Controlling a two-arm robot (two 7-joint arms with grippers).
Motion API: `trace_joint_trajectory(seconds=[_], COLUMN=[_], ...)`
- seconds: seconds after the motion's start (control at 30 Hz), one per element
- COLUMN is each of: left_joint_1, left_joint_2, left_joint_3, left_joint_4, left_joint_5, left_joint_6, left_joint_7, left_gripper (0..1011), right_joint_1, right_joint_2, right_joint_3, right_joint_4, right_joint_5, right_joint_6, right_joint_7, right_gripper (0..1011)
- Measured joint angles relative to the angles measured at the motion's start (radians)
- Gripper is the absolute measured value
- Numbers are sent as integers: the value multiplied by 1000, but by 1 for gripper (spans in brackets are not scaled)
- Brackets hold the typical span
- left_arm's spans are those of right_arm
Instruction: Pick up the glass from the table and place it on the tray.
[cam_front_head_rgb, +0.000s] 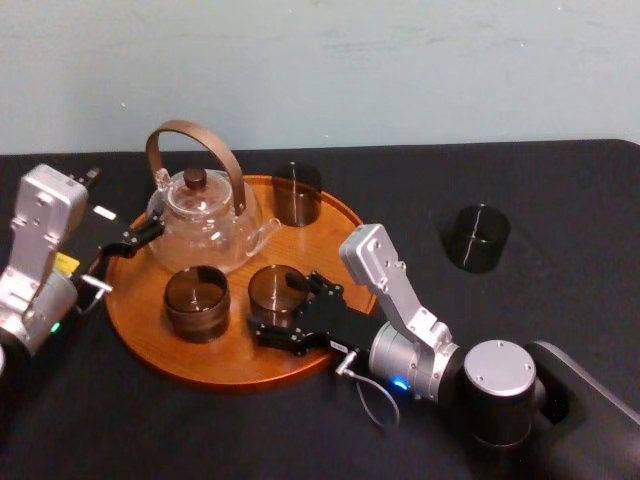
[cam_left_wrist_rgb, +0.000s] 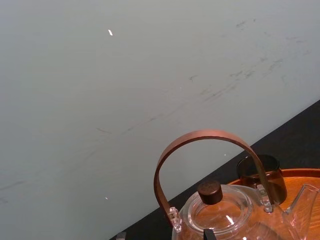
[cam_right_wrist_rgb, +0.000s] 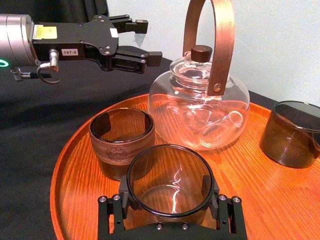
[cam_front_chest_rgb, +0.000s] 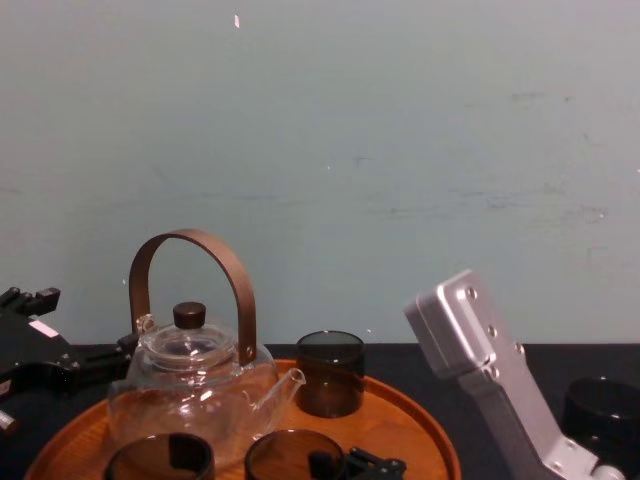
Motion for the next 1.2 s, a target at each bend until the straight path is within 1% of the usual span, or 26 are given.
trace_joint_trajectory(seconds=[0.17, 0.23, 0.37, 0.6, 0.77, 0.9, 1.0, 1.03, 1.07, 1.2], left_joint_1=[0, 0, 0, 0, 0, 0, 0, 0, 0, 0], left_joint_2=[0, 0, 0, 0, 0, 0, 0, 0, 0, 0], left_joint_3=[0, 0, 0, 0, 0, 0, 0, 0, 0, 0], left_joint_4=[0, 0, 0, 0, 0, 0, 0, 0, 0, 0], left_joint_5=[0, 0, 0, 0, 0, 0, 0, 0, 0, 0], left_joint_6=[0, 0, 0, 0, 0, 0, 0, 0, 0, 0], left_joint_7=[0, 0, 0, 0, 0, 0, 0, 0, 0, 0], left_gripper=[1001, 1001, 1001, 1001, 1001, 1001, 1001, 1001, 1002, 1001], right_joint_1=[0, -1, -1, -2, -3, -14, -26, -33, -33, -57], right_joint_2=[0, 0, 0, 0, 5, 21, 34, 43, 43, 68], right_joint_3=[0, 1, 1, 2, 2, 3, 5, 7, 7, 16], right_joint_4=[0, -1, -1, -2, -5, -35, -67, -87, -87, -150], right_joint_5=[0, 0, 1, 1, 14, 19, 19, 18, 18, 11], right_joint_6=[0, 0, 0, 0, -6, -10, -12, -13, -13, -14], right_joint_7=[0, 0, 0, -1, 14, 17, 11, 7, 7, -9], right_gripper=[908, 955, 1002, 1002, 1002, 1002, 1002, 1002, 1002, 1002])
